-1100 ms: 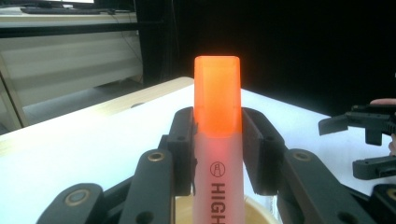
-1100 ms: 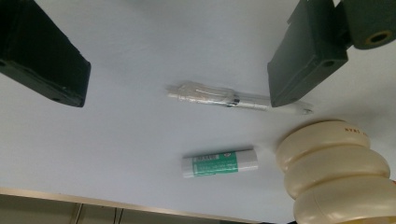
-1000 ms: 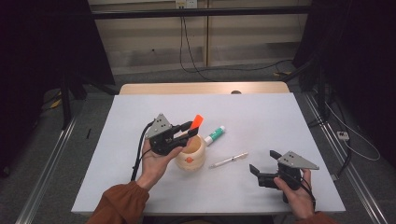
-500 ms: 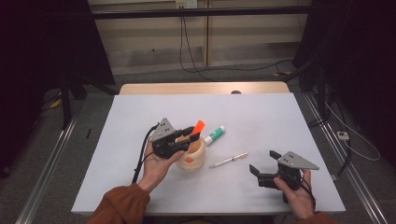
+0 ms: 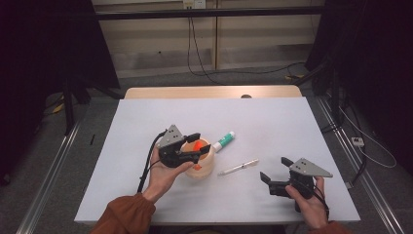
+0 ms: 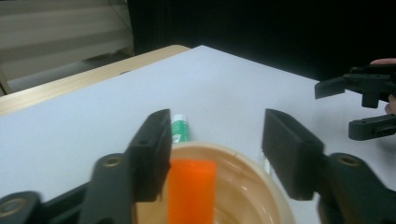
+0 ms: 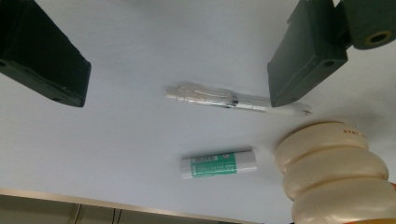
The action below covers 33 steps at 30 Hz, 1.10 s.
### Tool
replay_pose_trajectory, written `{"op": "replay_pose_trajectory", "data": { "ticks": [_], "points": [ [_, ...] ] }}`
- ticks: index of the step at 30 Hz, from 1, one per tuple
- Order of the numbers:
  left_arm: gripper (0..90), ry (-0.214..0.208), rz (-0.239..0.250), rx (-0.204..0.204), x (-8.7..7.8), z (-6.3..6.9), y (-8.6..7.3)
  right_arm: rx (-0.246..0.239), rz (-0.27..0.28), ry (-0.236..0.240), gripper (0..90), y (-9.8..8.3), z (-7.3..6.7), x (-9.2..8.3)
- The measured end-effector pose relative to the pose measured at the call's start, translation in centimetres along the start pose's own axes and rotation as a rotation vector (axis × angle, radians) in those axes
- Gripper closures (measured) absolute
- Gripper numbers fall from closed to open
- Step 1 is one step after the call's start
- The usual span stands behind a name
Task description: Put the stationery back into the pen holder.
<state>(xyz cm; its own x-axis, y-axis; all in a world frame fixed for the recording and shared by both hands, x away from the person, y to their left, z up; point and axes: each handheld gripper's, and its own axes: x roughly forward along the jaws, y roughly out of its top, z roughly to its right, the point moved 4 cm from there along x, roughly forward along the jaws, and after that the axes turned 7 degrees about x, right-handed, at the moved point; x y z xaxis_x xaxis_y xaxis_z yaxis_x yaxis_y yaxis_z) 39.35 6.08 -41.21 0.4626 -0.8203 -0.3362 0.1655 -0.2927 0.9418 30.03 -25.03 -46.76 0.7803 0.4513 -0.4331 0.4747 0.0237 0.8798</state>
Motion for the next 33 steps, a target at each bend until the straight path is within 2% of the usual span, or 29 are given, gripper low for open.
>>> {"op": "replay_pose_trajectory", "data": {
  "ticks": [6, 10, 12, 16, 20, 24, 29, 33],
  "points": [
    [24.2, 0.024, -0.023, -0.011, -0.4, -0.7, 0.0, -0.002, -0.002, 0.002, 6.1, 0.0, 0.0, 0.0],
    [17.9, 0.014, -0.043, -0.031, -1.1, -1.0, 0.0, -0.013, -0.010, 0.004, 6.1, 0.0, 0.0, 0.2],
    [13.1, 0.035, -0.062, -0.017, -1.7, -1.1, 0.0, -0.020, -0.013, 0.010, 6.0, 0.0, 0.0, 0.3],
    [7.9, 0.066, -0.067, -0.017, -2.8, -1.8, 0.0, -0.021, -0.022, 0.018, 6.0, 0.0, -0.1, 0.5],
    [6.2, 0.076, -0.065, -0.037, -3.8, -2.2, -0.5, -0.025, -0.022, 0.030, 5.4, 0.1, -0.3, 0.7],
    [4.0, 0.088, -0.080, -0.030, -4.8, -2.4, -1.5, -0.043, -0.023, 0.039, 5.5, 0.3, -0.5, 0.8],
    [3.8, 0.106, -0.080, -0.052, -6.2, -2.8, -2.4, -0.040, -0.019, 0.032, 5.8, 0.5, -0.6, 1.1],
    [4.2, 0.119, -0.099, -0.046, -7.2, -2.9, -3.2, -0.045, -0.002, 0.023, 6.5, 0.9, -0.6, 1.3]
  ]
}}
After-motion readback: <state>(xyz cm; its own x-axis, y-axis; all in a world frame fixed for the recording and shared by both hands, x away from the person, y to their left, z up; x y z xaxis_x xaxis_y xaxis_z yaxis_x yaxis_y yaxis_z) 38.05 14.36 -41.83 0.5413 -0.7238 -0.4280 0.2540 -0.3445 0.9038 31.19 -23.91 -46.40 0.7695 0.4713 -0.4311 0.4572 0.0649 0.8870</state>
